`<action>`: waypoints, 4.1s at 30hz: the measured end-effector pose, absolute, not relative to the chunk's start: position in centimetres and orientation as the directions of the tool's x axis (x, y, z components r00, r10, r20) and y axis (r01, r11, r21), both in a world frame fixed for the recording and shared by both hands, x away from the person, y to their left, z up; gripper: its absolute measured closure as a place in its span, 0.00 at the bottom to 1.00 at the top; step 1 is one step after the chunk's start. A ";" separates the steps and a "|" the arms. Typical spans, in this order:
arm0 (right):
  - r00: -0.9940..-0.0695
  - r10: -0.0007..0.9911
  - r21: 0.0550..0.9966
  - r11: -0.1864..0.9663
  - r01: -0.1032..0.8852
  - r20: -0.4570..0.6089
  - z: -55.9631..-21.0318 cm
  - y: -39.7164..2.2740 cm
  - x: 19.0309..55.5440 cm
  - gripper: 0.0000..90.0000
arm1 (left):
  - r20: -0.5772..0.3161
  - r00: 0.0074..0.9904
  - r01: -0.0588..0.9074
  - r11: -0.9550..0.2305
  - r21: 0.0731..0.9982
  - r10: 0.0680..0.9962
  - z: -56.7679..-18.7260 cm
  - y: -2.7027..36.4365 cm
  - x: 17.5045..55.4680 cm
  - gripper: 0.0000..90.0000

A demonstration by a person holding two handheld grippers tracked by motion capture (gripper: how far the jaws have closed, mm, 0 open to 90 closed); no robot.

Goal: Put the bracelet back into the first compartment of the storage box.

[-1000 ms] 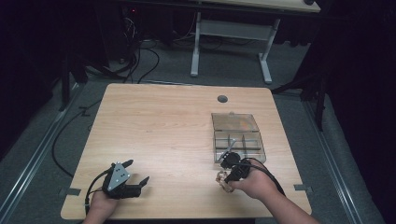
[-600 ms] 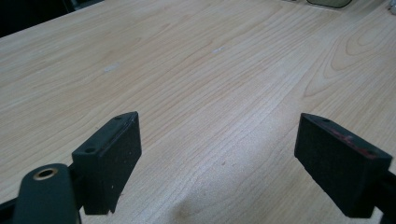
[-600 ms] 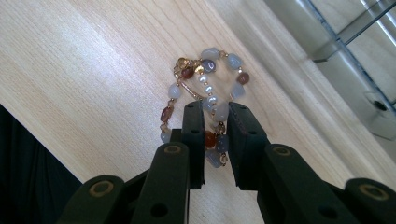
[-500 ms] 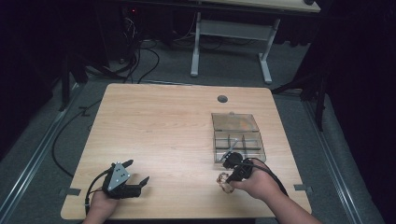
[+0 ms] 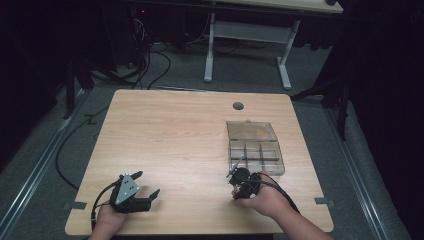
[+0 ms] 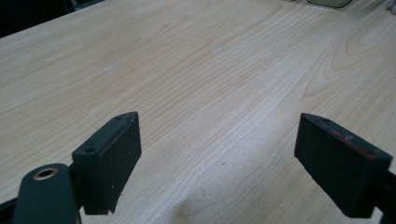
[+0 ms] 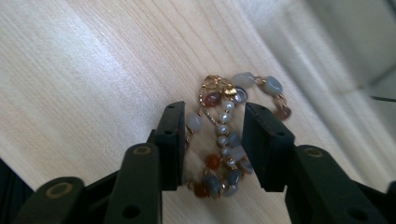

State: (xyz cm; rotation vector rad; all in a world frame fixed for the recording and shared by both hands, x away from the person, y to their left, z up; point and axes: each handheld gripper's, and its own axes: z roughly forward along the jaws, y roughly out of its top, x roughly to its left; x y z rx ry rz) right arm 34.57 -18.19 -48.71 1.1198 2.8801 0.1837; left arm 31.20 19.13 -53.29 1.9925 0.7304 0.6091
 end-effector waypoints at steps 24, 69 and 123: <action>-0.724 0.689 0.103 0.720 0.686 0.008 -45.9 -19.4 35.3 0.91 | 0.129 0.704 0.257 -0.420 0.870 0.699 -53.3 19.1 31.2 0.17; -0.649 0.761 0.151 0.640 0.754 0.012 -38.0 -22.9 37.1 0.91 | 0.130 0.704 0.257 -0.421 0.870 0.698 -53.3 19.1 31.2 0.17; -0.630 0.777 0.211 0.619 0.757 -0.019 -37.5 -20.3 45.7 0.91 | 0.128 0.705 0.257 -0.419 0.871 0.698 -53.3 19.2 31.3 0.17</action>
